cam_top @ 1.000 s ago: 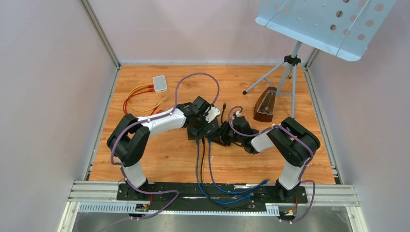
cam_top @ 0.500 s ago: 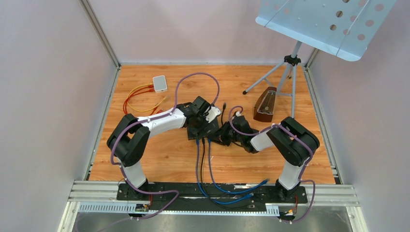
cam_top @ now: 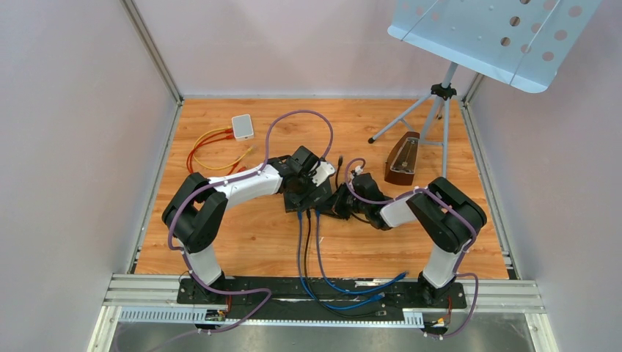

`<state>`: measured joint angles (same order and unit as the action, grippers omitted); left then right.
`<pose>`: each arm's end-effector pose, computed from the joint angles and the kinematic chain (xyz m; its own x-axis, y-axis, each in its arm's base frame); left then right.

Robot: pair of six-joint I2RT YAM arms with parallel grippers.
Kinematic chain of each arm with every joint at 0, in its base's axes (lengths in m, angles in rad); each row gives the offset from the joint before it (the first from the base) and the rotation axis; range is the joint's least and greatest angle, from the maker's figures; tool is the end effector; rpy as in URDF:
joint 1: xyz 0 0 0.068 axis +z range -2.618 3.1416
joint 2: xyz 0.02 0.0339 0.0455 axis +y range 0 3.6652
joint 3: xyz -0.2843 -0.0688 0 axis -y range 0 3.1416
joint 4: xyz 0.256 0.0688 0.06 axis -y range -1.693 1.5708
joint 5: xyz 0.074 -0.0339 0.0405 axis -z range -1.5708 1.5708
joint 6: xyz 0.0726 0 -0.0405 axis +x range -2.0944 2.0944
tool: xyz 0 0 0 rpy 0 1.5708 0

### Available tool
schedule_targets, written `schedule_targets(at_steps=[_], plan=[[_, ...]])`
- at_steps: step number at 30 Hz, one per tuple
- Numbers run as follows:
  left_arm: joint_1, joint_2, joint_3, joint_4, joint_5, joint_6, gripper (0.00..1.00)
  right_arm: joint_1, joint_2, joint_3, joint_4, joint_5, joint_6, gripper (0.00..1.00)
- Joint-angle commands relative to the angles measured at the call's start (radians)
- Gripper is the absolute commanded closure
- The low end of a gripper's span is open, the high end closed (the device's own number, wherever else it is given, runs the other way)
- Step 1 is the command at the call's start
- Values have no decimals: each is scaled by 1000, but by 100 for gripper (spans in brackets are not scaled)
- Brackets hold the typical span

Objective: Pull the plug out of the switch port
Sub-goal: Pull the connector from the switch port.

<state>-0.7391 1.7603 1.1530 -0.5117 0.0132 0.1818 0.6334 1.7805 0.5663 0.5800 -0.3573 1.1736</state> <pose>0.2817 -0.2580 0.1640 -0.5314 0.7290 -0.4315 0.7869 0.6134 0.0673 0.2584 0.2212 0.0885 -0.9055 0.4069 -0.1205 0.1381 0.5510 0.8230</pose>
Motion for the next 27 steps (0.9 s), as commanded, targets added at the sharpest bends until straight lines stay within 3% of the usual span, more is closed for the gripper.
schedule_targets(at_steps=[1, 8, 16, 27], plan=[[-5, 31, 4, -64, 30, -13, 19, -5, -16, 21, -138, 41, -103, 100], [-5, 49, 20, -80, 30, -15, 19, -5, -18, 25, -158, 46, -104, 99], [-5, 52, 13, -74, 41, -21, 20, -6, 5, 57, -181, 60, -76, 74], [-5, 49, 5, -70, 58, -18, 22, -21, 67, 40, -122, 41, 54, 68]])
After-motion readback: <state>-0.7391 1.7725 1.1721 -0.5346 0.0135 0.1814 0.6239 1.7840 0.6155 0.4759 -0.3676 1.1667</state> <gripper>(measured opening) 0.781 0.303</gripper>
